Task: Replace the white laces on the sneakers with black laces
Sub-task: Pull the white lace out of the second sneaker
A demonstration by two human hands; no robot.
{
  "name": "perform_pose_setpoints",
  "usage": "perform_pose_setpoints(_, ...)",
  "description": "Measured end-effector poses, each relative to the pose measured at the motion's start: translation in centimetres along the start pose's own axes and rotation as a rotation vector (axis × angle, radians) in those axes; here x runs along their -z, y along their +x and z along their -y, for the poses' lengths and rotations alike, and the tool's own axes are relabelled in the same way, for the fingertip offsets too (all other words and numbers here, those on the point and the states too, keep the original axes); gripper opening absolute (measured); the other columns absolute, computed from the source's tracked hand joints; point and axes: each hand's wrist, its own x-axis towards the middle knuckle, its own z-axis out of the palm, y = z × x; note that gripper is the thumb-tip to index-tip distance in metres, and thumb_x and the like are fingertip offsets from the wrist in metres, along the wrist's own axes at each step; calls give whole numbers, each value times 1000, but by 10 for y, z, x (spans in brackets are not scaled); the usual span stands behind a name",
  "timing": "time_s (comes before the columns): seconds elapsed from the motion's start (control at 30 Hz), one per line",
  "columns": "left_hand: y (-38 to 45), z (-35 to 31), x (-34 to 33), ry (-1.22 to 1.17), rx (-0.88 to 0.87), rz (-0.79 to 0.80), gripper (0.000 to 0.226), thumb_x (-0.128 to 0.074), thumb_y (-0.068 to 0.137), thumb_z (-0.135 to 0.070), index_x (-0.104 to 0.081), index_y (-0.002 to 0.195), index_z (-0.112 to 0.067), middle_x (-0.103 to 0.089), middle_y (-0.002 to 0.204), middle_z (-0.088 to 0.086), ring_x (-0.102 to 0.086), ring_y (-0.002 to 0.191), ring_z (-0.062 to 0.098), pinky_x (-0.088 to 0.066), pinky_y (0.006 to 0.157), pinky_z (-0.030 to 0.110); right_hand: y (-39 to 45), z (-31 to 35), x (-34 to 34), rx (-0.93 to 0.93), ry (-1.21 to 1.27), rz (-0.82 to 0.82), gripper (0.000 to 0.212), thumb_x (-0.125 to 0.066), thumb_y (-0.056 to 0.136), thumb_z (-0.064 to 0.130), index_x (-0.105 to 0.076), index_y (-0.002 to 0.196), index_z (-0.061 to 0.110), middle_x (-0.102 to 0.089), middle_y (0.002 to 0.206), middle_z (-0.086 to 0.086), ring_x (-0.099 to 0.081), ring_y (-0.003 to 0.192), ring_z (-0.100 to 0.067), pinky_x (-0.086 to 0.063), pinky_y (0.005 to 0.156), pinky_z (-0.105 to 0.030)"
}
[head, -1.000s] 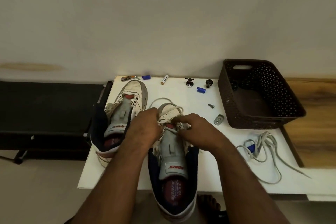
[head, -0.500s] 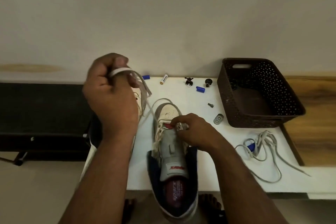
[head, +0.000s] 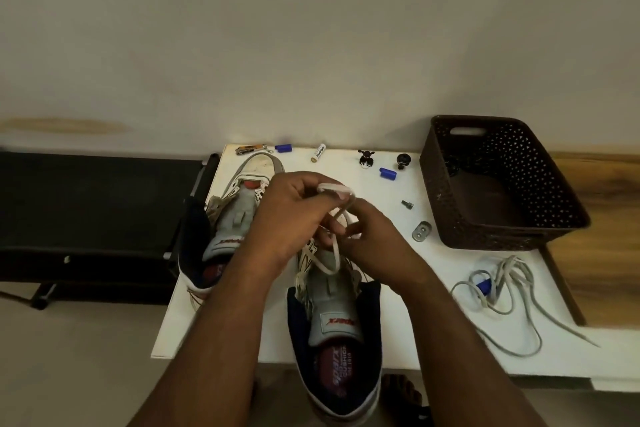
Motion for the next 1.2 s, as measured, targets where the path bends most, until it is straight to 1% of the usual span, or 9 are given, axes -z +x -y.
perform_pose_setpoints(0.17,0,-8,2,-374,-98,-178,10,-60,90,-1,-69,94,-1,-72,79,15,-71,69,29,-60,61,32,-3,5,-1,-33,257,161,13,-62,91,13,-73,98,12,-73,94,-5,-69,91,-19,-54,86,-31)
perform_pose_setpoints(0.37,0,-13,11,-385,-504,-554,15,-63,91,-5,-69,104,0,-73,78,4,-73,76,25,-57,70,29,0,11,29,176,433,-819,13,-63,90,8,-69,92,20,-71,89,3,-65,86,-7,-54,82,-30)
perform_pose_setpoints(0.47,0,-8,12,-266,-609,-694,19,-65,89,-6,-69,106,3,-72,83,11,-72,77,24,-58,70,36,-8,9,47,371,126,-941,17,-61,91,7,-67,105,13,-68,105,-2,-63,102,-15,-50,91,-28)
perform_pose_setpoints(0.6,3,0,18,188,-824,-771,14,-66,90,-10,-71,99,0,-70,94,9,-68,91,17,-53,85,33,-6,-6,45,108,57,-820,13,-61,93,20,-68,103,17,-67,101,-1,-63,99,-20,-51,88,-34)
perform_pose_setpoints(0.67,4,4,17,389,-814,-680,16,-66,90,-13,-72,99,-2,-69,98,4,-64,94,12,-49,89,25,-2,-17,45,-136,-138,-568,15,-62,92,24,-68,105,17,-67,103,0,-61,96,-15,-49,87,-31)
perform_pose_setpoints(0.8,9,12,21,677,-250,-228,19,-68,89,-28,-75,96,-13,-71,101,-2,-61,94,8,-44,84,21,-5,-24,29,-314,-425,-14,49,-66,89,20,-51,135,24,-53,136,-1,-51,121,-18,-38,96,-26)
perform_pose_setpoints(0.9,10,15,11,957,-88,-82,23,-63,91,-31,-73,91,-10,-70,95,4,-62,89,19,-41,73,25,-3,-16,16,-271,-321,-12,52,-66,89,27,-49,137,25,-52,139,0,-50,124,-17,-38,95,-25)
perform_pose_setpoints(1.0,6,11,-5,850,-173,-163,15,-63,91,-22,-73,92,-11,-70,90,5,-61,80,17,-46,72,27,-1,-9,7,-266,-258,16,55,-70,83,34,-52,135,26,-55,135,2,-53,118,-16,-46,93,-30)
perform_pose_setpoints(1.2,6,32,-2,1061,182,45,32,-60,89,-7,-64,120,-14,-64,120,8,-61,106,23,-47,83,27,-3,-7,2,-254,-320,32,60,-75,77,28,-52,133,27,-57,131,-1,-57,110,-18,-51,92,-35)
